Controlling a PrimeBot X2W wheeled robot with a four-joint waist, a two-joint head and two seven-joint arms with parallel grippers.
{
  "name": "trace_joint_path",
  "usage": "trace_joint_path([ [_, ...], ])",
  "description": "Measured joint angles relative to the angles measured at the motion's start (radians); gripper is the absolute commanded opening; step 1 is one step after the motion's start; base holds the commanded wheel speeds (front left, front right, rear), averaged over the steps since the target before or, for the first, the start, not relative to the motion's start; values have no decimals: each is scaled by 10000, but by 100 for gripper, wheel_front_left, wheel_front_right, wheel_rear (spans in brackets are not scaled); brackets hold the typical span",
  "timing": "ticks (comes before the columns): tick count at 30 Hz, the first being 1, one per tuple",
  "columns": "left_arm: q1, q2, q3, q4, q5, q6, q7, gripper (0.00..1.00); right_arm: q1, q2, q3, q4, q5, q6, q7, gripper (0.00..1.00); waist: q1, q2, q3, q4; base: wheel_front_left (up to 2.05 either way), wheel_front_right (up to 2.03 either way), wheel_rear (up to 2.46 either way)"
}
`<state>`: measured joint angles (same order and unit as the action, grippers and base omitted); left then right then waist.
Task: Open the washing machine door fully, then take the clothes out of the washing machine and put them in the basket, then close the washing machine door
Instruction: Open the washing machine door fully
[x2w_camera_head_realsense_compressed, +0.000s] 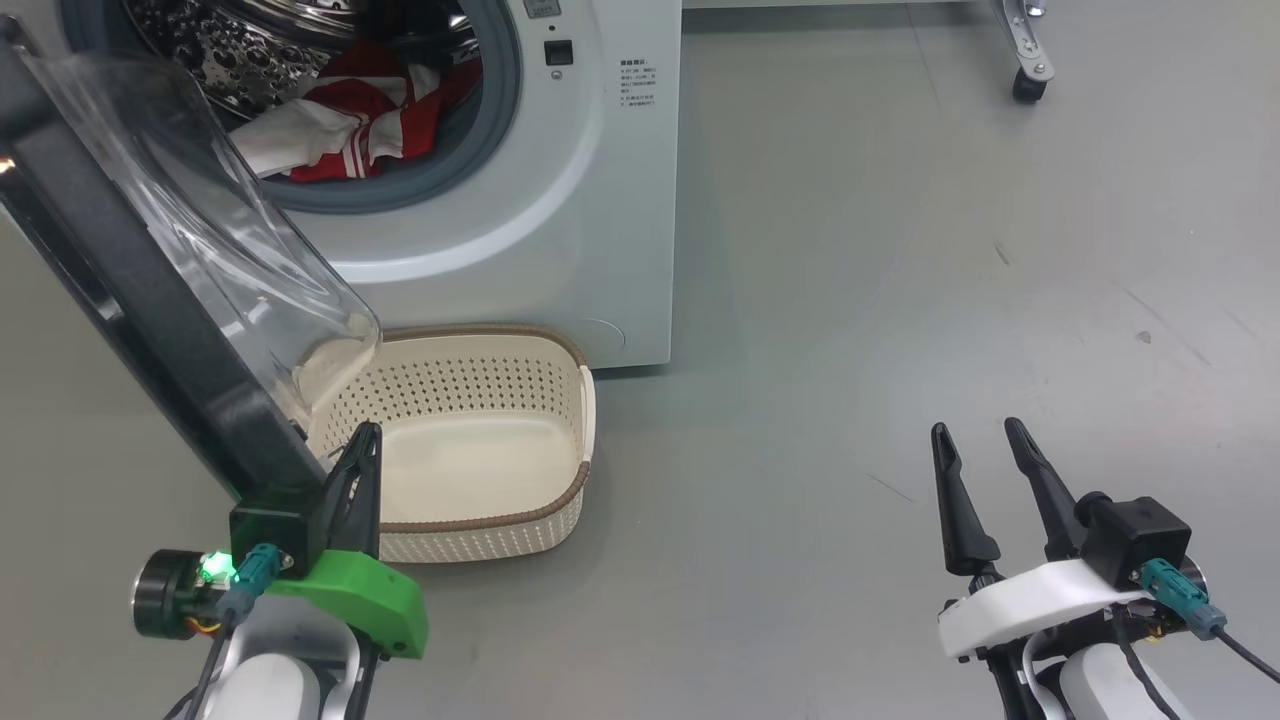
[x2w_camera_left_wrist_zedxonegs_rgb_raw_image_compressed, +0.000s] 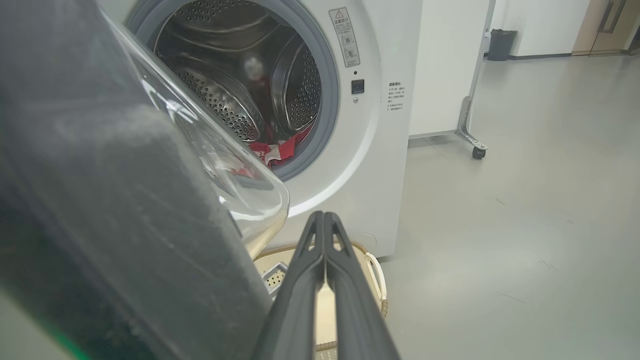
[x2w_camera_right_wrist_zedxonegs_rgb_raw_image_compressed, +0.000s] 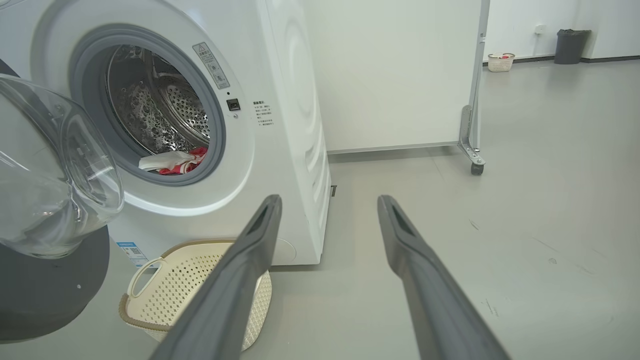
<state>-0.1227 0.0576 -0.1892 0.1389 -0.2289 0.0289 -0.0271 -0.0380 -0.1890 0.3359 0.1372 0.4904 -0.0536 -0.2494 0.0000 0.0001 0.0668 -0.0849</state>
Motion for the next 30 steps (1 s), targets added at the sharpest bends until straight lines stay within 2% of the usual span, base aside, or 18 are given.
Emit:
trace_joint_path([
  [4,-15,6,134,163,0,61,2,0,2,194,-100,19,107,86,0,100,0,0,119,22,0,0,0],
  [18,-182,-19,157,385,0,98,-96,0,2,199,-332,81,58,173,0,100,1,0,202,187,0,0,0],
  [30,-263,-75,-6,709,-29,96,-282,0,22,222,-558,94,-4,222,0,100,1,0,172,831,0,0,0],
])
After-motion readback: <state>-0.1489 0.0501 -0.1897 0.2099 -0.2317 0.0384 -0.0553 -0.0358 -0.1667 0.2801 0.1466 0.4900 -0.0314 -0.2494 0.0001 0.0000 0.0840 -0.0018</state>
